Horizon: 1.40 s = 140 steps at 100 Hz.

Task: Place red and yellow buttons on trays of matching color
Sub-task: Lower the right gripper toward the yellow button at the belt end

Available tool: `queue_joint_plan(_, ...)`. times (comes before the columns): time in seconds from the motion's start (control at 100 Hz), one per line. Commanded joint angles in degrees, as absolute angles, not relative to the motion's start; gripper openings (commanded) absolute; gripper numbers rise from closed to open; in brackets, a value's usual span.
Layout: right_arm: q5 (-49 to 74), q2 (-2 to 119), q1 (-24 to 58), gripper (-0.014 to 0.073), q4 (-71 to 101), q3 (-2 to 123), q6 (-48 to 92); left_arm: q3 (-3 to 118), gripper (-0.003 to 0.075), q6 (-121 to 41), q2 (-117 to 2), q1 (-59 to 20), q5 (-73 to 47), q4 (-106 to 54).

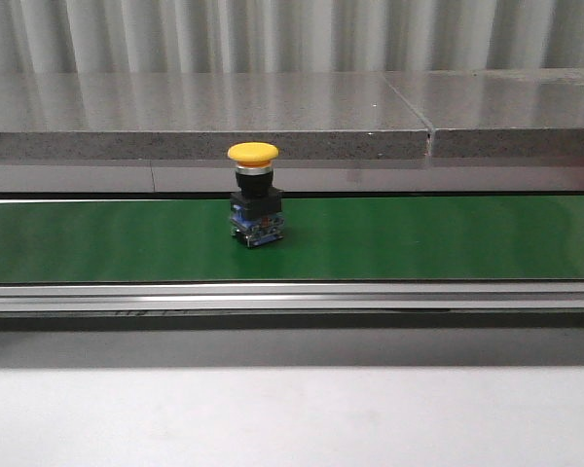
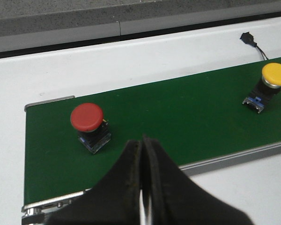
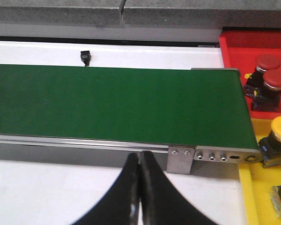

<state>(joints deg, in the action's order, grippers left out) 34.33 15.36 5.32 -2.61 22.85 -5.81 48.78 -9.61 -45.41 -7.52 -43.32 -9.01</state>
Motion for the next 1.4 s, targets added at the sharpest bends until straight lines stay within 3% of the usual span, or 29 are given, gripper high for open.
queue_joint_plan(0.0, 29.78, 15.73, 5.51, -0.0067, -4.92, 24.31, -5.5, 47.64, -0.002, -9.82, -40.41, -7.99, -39.18, -10.47)
queue_joint_plan(0.39, 29.64, 15.73, 5.51, -0.0067, -5.23, 24.31, -5.5, 38.11, -0.002, -9.82, -23.24, -7.99, -44.33, -10.75)
queue_joint_plan(0.66, 34.48, 17.21, 5.51, -0.0067, -0.86, 26.03, -5.5, 36.76, -0.002, -9.82, -17.89, -7.99, -45.68, -10.75)
queue_joint_plan(1.21, 37.77, 51.34, 5.78, -0.0064, 5.74, 52.14, 4.33, 36.76, -0.002, -9.82, -17.89, -7.99, -45.68, -10.75)
queue_joint_plan(1.33, 39.15, 57.16, 6.7, -0.0003, 7.31, 56.92, 5.5, 36.76, -0.002, -9.82, -17.89, -7.99, -45.68, -10.75)
queue_joint_plan(1.39, 40.18, 59.7, 7.99, 0.0098, 7.57, 59.12, 5.94, 36.76, -0.002, -9.82, -17.89, -7.99, -45.68, -10.75)
